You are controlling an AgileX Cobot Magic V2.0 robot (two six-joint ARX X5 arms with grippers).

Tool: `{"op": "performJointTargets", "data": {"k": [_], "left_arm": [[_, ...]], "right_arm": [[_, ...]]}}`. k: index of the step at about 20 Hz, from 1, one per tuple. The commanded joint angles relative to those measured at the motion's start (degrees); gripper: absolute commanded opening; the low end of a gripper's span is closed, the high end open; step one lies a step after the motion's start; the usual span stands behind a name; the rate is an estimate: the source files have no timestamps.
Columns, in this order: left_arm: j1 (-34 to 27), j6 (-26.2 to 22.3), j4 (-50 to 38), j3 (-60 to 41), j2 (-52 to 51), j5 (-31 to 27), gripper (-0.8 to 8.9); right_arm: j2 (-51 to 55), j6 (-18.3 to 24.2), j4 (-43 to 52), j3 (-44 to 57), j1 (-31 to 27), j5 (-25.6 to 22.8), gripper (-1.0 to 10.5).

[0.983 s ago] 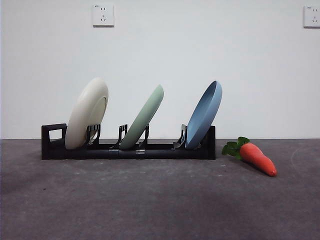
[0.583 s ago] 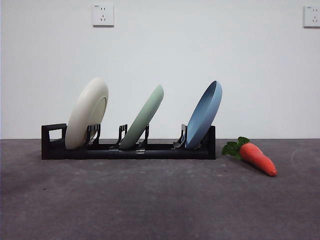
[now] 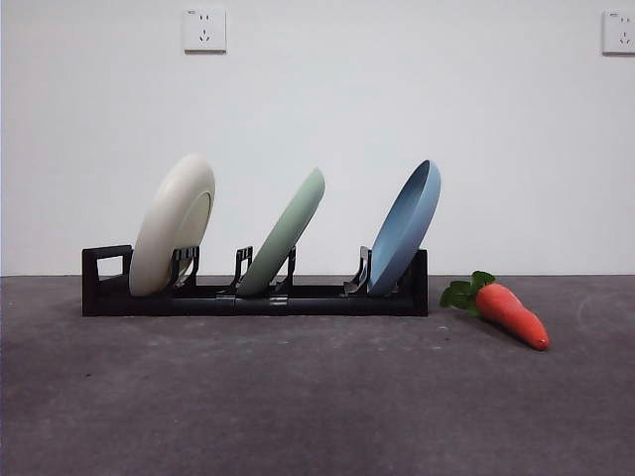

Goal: Take the green plate from the plate rack,put the plate on the table,take the carrot from the table,put the carrot in the plate

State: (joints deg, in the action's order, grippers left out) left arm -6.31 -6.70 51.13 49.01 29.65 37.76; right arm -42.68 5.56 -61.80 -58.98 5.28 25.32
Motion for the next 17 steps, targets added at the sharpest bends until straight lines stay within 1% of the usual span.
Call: {"op": "performJointTargets", "data": {"k": [1, 3, 7, 10, 12, 13, 16, 17], "left_arm": [[0.0, 0.7, -1.4, 1.6, 0.9, 0.3, 6.64], [0.3, 0.7, -2.3, 4.0, 2.9, 0.3, 6.64], [3.9, 0.7, -4.1, 10.3, 9.0, 0.3, 6.62], [8.3, 1.6, -8.0, 14.5, 14.4, -0.2, 6.59], [12.3, 3.3, -12.9, 16.5, 18.7, -0.9, 6.56], [14.6, 4.0, -15.1, 17.3, 20.9, -3.4, 6.56], [22.1, 3.9, -20.6, 19.8, 28.7, -11.4, 6.56], [24.5, 3.9, -23.8, 20.0, 31.3, -14.3, 6.56]], "right_arm": [[-0.1, -0.2, -0.1, -0.2, 0.1, 0.2, 6.6], [-0.1, -0.2, -0.1, -0.2, 0.1, 0.2, 6.6], [-0.1, -0.2, 0.0, -0.2, 0.1, 0.2, 6.6], [-0.1, -0.2, 0.0, -0.2, 0.1, 0.2, 6.6], [-0.1, -0.2, 0.0, -0.2, 0.1, 0.2, 6.6], [-0.1, -0.2, 0.0, -0.2, 0.1, 0.2, 6.6], [-0.1, -0.2, 0.0, -0.2, 0.1, 0.2, 6.6], [-0.1, -0.2, 0.0, -0.2, 0.1, 0.2, 6.6]]}}
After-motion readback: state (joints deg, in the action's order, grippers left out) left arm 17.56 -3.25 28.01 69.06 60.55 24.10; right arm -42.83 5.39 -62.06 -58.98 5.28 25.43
